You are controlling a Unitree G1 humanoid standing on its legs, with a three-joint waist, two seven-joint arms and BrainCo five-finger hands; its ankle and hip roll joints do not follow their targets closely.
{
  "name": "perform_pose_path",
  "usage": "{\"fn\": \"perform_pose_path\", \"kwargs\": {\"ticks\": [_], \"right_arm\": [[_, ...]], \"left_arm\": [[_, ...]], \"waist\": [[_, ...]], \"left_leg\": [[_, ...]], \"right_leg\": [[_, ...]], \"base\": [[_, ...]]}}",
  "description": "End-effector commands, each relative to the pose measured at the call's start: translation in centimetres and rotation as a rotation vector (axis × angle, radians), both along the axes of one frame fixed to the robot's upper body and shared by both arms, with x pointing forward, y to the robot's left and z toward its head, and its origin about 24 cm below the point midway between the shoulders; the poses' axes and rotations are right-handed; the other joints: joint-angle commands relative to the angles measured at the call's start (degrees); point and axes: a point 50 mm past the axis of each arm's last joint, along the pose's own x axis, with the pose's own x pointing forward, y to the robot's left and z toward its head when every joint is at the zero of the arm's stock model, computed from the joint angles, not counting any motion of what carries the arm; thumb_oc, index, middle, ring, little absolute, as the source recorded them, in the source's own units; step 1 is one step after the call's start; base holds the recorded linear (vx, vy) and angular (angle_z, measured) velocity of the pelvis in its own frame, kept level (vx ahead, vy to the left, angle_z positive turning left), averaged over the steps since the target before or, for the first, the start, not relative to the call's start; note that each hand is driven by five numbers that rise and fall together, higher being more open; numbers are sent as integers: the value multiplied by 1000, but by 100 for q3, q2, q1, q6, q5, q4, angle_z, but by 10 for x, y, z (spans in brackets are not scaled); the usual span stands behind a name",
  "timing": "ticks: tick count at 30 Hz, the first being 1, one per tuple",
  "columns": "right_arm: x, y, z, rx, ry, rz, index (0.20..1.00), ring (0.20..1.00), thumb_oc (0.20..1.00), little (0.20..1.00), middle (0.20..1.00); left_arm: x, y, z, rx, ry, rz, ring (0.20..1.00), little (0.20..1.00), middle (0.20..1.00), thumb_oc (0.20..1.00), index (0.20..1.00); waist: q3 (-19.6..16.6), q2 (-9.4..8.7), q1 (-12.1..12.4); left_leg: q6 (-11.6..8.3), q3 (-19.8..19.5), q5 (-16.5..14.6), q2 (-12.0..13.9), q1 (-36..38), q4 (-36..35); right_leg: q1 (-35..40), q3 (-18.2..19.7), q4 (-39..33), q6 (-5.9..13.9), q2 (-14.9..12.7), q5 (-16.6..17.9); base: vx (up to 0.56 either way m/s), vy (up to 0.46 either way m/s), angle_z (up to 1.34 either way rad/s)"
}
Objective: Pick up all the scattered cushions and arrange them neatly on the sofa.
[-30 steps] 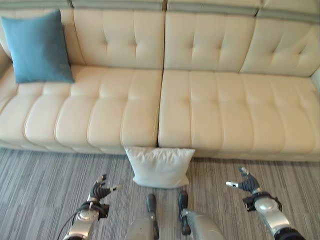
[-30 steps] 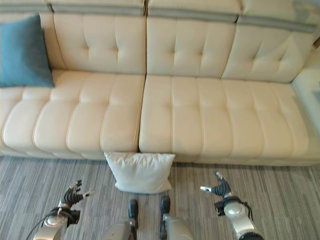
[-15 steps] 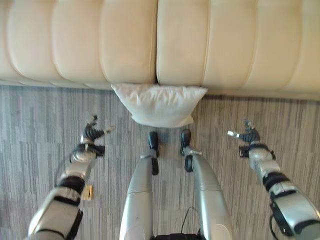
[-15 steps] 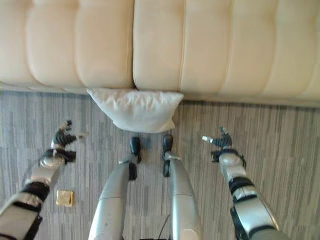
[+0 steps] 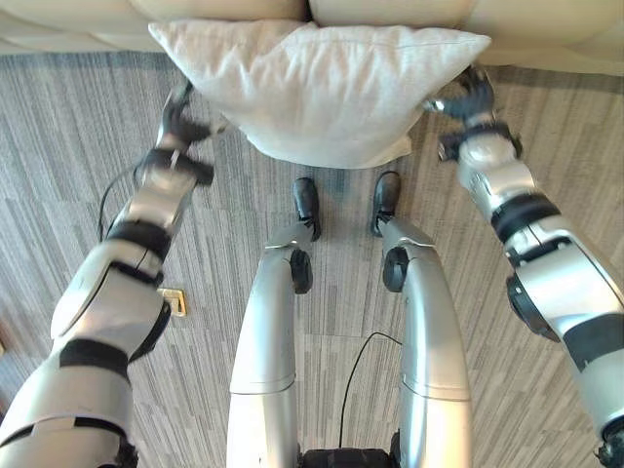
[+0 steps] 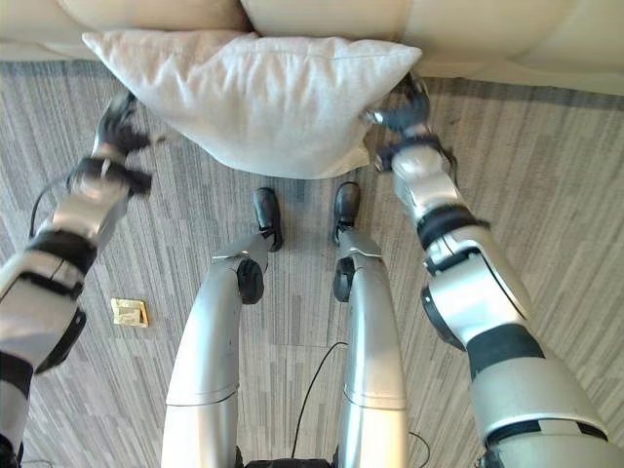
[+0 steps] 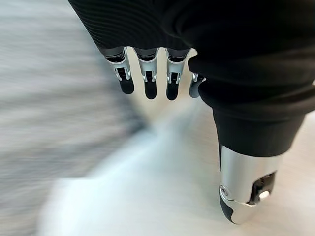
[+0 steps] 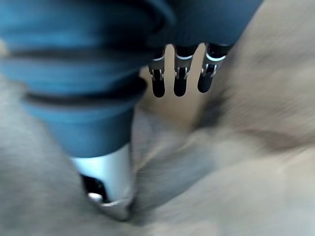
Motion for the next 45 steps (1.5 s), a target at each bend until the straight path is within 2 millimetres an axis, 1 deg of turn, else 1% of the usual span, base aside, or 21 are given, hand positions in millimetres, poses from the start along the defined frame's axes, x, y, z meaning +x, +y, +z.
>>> {"fn": "perform_pose_path", "kwargs": {"ticks": [1, 2, 3, 4, 5, 8, 9, 10, 12, 14, 16, 18, 20, 21, 24, 25, 26, 29, 31, 38, 45], "right_arm": [[-7, 39, -9, 37, -80, 188, 467, 467, 467, 467, 467], [-11, 49, 0, 72, -117, 233, 200, 200, 200, 200, 200], [-11, 48, 0, 73, -117, 233, 200, 200, 200, 200, 200], [-15, 54, 5, 95, -143, 271, 200, 200, 200, 200, 200], [-21, 64, 11, 113, -193, 327, 200, 200, 200, 200, 200], [-26, 64, 7, 94, -220, 358, 200, 200, 200, 200, 200], [-26, 64, 6, 93, -219, 358, 200, 200, 200, 200, 200], [-27, 61, -2, 90, -213, 362, 200, 200, 200, 200, 200], [-26, 60, -9, 89, -200, 362, 200, 200, 200, 200, 200], [-32, 62, -30, 127, -187, 397, 200, 200, 200, 200, 200], [-36, 59, -51, 153, -160, 408, 200, 200, 200, 200, 200], [-39, 55, -62, 152, -149, 412, 200, 200, 200, 200, 200], [-56, 47, -87, 135, -155, 434, 200, 200, 200, 200, 200], [-62, 43, -97, 135, -152, 446, 200, 200, 200, 200, 200], [-76, 38, -115, 141, -136, 469, 200, 200, 200, 200, 200], [-94, 31, -132, 147, -126, 499, 200, 200, 200, 200, 200], [-104, 26, -140, 142, -125, 505, 200, 200, 200, 200, 200], [-122, 15, -150, 122, -125, 512, 200, 200, 200, 200, 200], [-144, -4, -161, 73, -118, 489, 200, 200, 200, 200, 200], [-173, -26, -166, -58, -101, 469, 200, 200, 200, 200, 200], [-173, -29, -182, 9, -15, 474, 200, 200, 200, 200, 200]], "left_arm": [[-1, 2, -21, -100, -37, -2, 1000, 1000, 1000, 1000, 1000], [-2, -4, -14, -93, -68, -17, 849, 849, 849, 849, 849], [-2, -4, -14, -93, -68, -16, 592, 592, 592, 592, 592], [-2, -9, -8, -88, -91, -27, 200, 200, 200, 200, 200], [-5, -19, 0, -104, -141, -68, 200, 200, 200, 200, 200], [-11, -35, 9, -117, -218, -151, 200, 200, 200, 200, 200], [-11, -35, 8, -117, -217, -150, 200, 200, 200, 200, 200], [-15, -49, 8, -122, -243, -213, 200, 200, 200, 200, 200], [-16, -51, 4, -129, -244, -226, 200, 200, 200, 200, 200], [-25, -76, -12, -158, -258, -329, 200, 200, 200, 200, 200], [-29, -83, -33, -180, -230, -355, 200, 200, 200, 200, 200], [-33, -85, -39, -192, -233, -371, 200, 200, 200, 200, 200], [-52, -94, -76, -232, -198, -430, 200, 200, 200, 200, 200], [-58, -92, -86, -248, -185, -438, 200, 200, 200, 200, 200], [-69, -87, -109, -289, -144, -434, 200, 200, 200, 200, 200], [-85, -80, -133, -314, -99, -433, 200, 200, 200, 200, 200], [-92, -77, -143, -310, -80, -426, 200, 200, 200, 200, 200], [-109, -71, -164, -323, -30, -422, 200, 200, 200, 200, 200], [-131, -57, -183, -319, 19, -394, 200, 200, 200, 200, 200], [-164, -30, -198, -272, 73, -344, 200, 200, 200, 200, 200], [-176, -18, -210, -281, 131, -299, 200, 200, 200, 200, 200]], "waist": [[-672, 365, -6], [-706, 369, 15], [-708, 368, 16], [-736, 366, 22], [-786, 346, 23], [-862, 321, -5], [-864, 324, -4], [-904, 311, -22], [-925, 303, -35], [-972, 290, -69], [-984, 275, -97], [-994, 250, -126], [-1027, 202, -169], [-1050, 160, -196], [-1077, 93, -236], [-1148, 12, -284], [-1208, -32, -301], [-1327, -90, -345], [-1538, -144, -399], [-2146, -213, -449], [-2416, -253, -320]], "left_leg": [[-139, -156, -663, -325, 371, 100], [-141, -169, -653, -328, 360, 74], [-141, -172, -651, -329, 356, 73], [-150, -187, -629, -338, 337, 71], [-158, -221, -607, -348, 347, 28], [-177, -254, -562, -360, 428, -75], [-177, -255, -559, -360, 437, -82], [-194, -267, -527, -360, 541, -226], [-202, -271, -518, -345, 626, -313], [-245, -270, -469, -302, 1063, -693], [-267, -280, -449, -266, 1460, -945], [-283, -298, -434, -244, 1712, -1113], [-332, -270, -412, -234, 2711, -1664], [-310, -236, -231, -236, 2949, -1866], [-353, -219, -198, -235, 3667, -2249], [-394, -214, -178, -246, 4385, -2629], [-420, -196, -159, -244, 4696, -2803], [-443, -203, -108, -261, 5368, -3166], [-456, -170, -57, -242, 6128, -3560], [-460, 1, 40, -250, 7326, -4344], [-360, 133, -83, -296, 7900, -4519]], "right_leg": [[578, 227, -34, 666, -90, -649], [568, 215, -39, 664, -86, -656], [566, 212, -40, 663, -87, -656], [557, 204, -36, 660, -85, -653], [564, 193, -77, 663, -70, -639], [652, 163, -166, 669, -75, -596], [660, 162, -173, 668, -74, -592], [751, 137, -278, 674, -67, -562], [844, 131, -364, 678, -58, -546], [1254, 92, -671, 709, -39, -501], [1633, 66, -905, 732, -60, -461], [1872, 50, -1047, 755, -75, -425], [2790, -38, -1577, 828, -95, -309], [3020, -87, -1823, 817, -121, -79], [3722, -151, -2240, 864, -131, 29], [4434, -211, -2682, 942, -129, 169], [4751, -239, -2883, 977, -116, 211], [5467, -291, -3319, 1021, -82, 289], [6291, -320, -3816, 1058, -35, 331], [7461, -246, -4683, 1152, 116, 455], [7995, -46, -4862, 1236, 153, 498]], "base": [[19, -74, 13], [11, -53, 8], [8, -35, 4], [4, -34, 7], [3, -33, 6], [-3, -19, 7], [-6, -10, 13], [-2, -7, 10], [-3, -1, 3], [0, 0, 0], [-1, 32, -5], [19, 21, -9], [-8, 16, -6], [-37, -4, -11], [38, -10, -15], [168, -31, -8], [197, -36, -13], [160, -9, -18], [301, 5, -4], [183, 20, -16], [122, 65, -17]]}}
